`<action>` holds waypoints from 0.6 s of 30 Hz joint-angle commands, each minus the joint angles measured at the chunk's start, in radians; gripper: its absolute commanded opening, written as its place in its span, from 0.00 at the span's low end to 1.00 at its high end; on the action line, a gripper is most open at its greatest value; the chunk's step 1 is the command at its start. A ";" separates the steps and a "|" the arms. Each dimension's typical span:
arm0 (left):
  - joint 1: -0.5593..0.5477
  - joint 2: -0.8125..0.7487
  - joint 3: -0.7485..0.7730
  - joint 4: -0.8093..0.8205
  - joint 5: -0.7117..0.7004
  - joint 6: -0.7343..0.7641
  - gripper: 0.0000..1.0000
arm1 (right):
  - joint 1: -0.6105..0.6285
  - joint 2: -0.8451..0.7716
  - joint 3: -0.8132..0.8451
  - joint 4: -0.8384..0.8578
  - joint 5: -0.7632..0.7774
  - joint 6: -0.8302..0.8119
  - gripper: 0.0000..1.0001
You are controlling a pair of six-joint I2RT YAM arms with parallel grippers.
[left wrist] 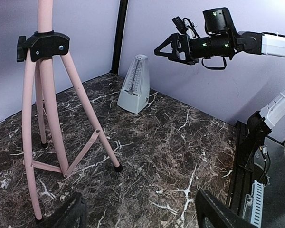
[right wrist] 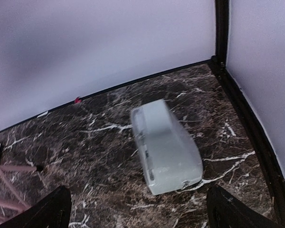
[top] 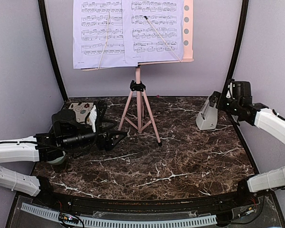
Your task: Set up the instrument practice props
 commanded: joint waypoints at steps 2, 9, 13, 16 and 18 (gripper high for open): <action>-0.006 -0.047 -0.030 0.087 -0.010 -0.022 0.80 | -0.058 0.152 0.181 -0.073 0.085 0.085 1.00; -0.006 -0.053 -0.051 0.094 -0.028 -0.026 0.81 | -0.056 0.261 0.291 -0.038 0.084 0.093 1.00; -0.006 -0.054 -0.059 0.106 -0.034 -0.033 0.81 | -0.034 0.355 0.409 -0.141 0.276 0.178 1.00; -0.006 -0.051 -0.059 0.108 -0.041 -0.034 0.81 | -0.020 0.452 0.511 -0.237 0.331 0.228 1.00; -0.006 -0.052 -0.059 0.106 -0.045 -0.033 0.81 | -0.014 0.504 0.552 -0.275 0.356 0.261 1.00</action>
